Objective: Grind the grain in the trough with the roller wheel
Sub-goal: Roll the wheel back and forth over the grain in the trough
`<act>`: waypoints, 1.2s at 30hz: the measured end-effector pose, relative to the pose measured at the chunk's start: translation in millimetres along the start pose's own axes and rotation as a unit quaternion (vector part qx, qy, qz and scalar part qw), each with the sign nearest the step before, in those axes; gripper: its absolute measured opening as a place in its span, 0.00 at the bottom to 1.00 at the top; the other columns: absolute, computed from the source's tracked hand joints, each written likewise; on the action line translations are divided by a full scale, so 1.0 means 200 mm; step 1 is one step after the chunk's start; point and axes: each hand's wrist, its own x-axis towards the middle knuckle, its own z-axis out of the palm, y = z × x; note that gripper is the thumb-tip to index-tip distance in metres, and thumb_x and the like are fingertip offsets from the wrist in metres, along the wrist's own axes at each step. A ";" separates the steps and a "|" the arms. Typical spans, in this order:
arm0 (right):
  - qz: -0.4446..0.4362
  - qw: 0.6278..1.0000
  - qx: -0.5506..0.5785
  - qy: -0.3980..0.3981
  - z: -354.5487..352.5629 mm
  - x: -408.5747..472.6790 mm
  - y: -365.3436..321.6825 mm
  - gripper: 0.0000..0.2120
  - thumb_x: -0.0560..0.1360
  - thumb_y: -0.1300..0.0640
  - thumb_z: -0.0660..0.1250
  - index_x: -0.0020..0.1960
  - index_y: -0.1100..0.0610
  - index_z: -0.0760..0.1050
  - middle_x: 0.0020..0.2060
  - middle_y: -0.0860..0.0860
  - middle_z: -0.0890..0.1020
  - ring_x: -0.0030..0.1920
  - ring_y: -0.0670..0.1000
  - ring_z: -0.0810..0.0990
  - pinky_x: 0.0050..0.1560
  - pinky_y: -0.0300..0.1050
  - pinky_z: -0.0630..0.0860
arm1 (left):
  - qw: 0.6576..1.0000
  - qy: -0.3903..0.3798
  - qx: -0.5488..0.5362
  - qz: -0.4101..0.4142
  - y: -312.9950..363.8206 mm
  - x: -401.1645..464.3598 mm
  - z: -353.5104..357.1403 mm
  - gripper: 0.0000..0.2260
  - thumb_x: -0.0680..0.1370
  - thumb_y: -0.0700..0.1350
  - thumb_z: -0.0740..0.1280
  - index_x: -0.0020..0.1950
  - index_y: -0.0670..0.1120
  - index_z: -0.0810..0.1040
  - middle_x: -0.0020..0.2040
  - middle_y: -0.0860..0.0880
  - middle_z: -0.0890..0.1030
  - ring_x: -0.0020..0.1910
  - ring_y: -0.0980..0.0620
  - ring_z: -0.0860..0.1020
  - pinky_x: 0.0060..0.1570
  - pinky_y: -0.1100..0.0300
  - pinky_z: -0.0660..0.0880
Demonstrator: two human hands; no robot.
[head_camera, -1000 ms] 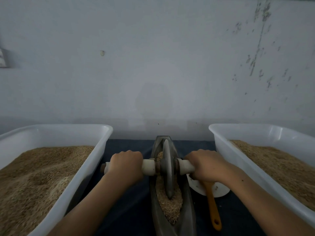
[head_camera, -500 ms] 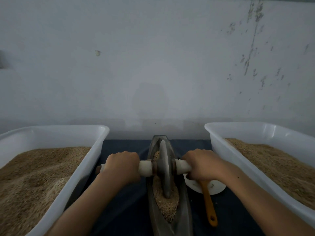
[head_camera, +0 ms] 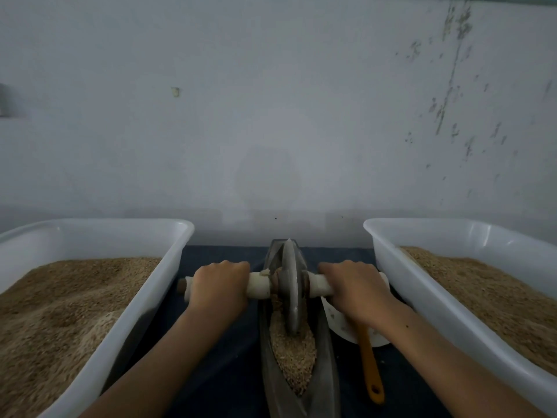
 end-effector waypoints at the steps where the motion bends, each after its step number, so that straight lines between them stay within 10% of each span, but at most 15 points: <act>1: -0.006 1.000 -0.001 -0.017 -0.01 0.00 0.00 0.05 0.75 0.54 0.64 0.49 0.48 0.69 0.46 0.49 0.79 0.47 0.52 0.79 0.40 0.44 0.65 | 1.000 -0.017 0.004 0.002 -0.01 0.00 0.00 0.10 0.77 0.49 0.64 0.58 0.50 0.73 0.53 0.51 0.78 0.51 0.52 0.77 0.46 0.60 0.68; 9: -0.027 0.983 0.004 -0.181 -0.09 0.01 0.01 0.12 0.72 0.54 0.69 0.55 0.52 0.77 0.45 0.51 0.81 0.44 0.50 0.80 0.36 0.41 0.69 | 0.987 -0.157 -0.017 0.024 -0.05 0.01 -0.03 0.15 0.72 0.52 0.69 0.56 0.49 0.74 0.40 0.54 0.72 0.41 0.54 0.72 0.44 0.60 0.70; 18: 0.015 1.000 0.002 -0.007 -0.03 0.00 -0.03 0.04 0.76 0.55 0.63 0.48 0.47 0.68 0.46 0.48 0.79 0.44 0.51 0.77 0.41 0.44 0.64 | 1.000 0.002 -0.027 -0.007 -0.01 -0.01 0.00 0.09 0.76 0.50 0.64 0.55 0.51 0.72 0.50 0.52 0.79 0.49 0.52 0.78 0.43 0.60 0.68; 30: -0.008 0.972 0.026 -0.234 -0.12 0.01 0.00 0.15 0.72 0.52 0.70 0.58 0.51 0.76 0.44 0.48 0.79 0.43 0.48 0.78 0.35 0.39 0.70 | 0.986 -0.161 -0.021 0.036 -0.04 0.01 -0.04 0.14 0.73 0.51 0.68 0.55 0.47 0.74 0.40 0.53 0.72 0.41 0.53 0.73 0.44 0.59 0.71; 36: -0.002 0.994 -0.008 -0.112 -0.06 0.01 0.00 0.07 0.73 0.53 0.67 0.51 0.49 0.74 0.44 0.48 0.79 0.44 0.50 0.79 0.36 0.42 0.66 | 0.999 -0.043 -0.027 0.003 -0.02 0.01 0.00 0.09 0.75 0.50 0.65 0.54 0.51 0.74 0.48 0.52 0.78 0.45 0.52 0.76 0.42 0.59 0.67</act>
